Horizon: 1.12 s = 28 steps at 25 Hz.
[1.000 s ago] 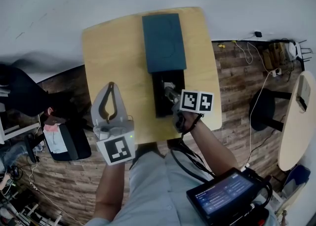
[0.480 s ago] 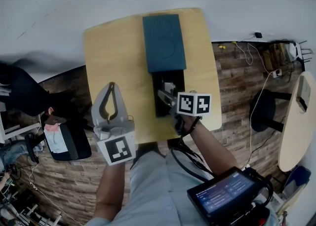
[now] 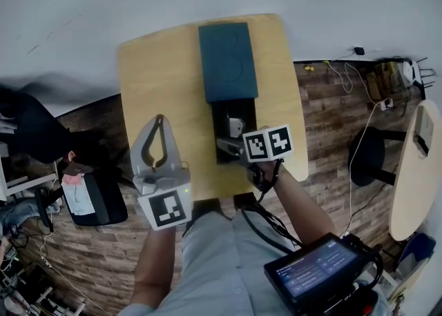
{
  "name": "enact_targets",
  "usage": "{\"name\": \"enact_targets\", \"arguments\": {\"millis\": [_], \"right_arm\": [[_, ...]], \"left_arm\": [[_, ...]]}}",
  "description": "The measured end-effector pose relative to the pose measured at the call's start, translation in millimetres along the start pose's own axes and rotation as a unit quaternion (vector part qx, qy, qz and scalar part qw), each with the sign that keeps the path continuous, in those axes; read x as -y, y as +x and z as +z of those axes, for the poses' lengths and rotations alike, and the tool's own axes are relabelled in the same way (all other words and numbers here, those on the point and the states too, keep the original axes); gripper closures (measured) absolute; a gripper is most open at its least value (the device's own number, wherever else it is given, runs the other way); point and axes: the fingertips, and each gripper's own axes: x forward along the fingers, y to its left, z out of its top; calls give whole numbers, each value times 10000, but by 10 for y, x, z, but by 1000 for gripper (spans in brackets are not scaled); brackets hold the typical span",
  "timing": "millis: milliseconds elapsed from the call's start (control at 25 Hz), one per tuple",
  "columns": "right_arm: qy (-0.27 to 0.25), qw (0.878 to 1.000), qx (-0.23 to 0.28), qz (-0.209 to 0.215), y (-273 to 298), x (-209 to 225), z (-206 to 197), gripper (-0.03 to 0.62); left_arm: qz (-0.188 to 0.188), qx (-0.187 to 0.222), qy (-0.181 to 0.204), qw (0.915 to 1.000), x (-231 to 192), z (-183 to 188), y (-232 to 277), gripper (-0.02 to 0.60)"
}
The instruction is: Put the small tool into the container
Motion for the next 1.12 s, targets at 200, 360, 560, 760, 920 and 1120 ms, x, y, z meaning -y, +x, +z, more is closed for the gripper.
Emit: {"name": "enact_targets", "arguments": {"millis": [200, 360, 560, 760, 920, 1120], "right_arm": [[-89, 9999, -114, -51, -37, 17, -48, 232], [-35, 10000, -50, -73, -81, 27, -62, 229], [-30, 9999, 53, -141, -131, 53, -50, 229], [-67, 9996, 199, -194, -183, 54, 4, 230], [-90, 9991, 367, -204, -295, 17, 24, 230], [-211, 9974, 674, -161, -531, -82, 69, 229]], "left_arm": [[30, 26, 37, 10000, -16, -4, -6, 571], [34, 43, 28, 10000, -15, 1, -2, 571], [42, 24, 20, 10000, -24, -14, 11, 571], [0, 51, 66, 10000, -8, -3, 21, 571], [-12, 132, 102, 9999, 36, 74, -9, 571], [-2, 296, 94, 9995, 121, 267, -85, 571]]}}
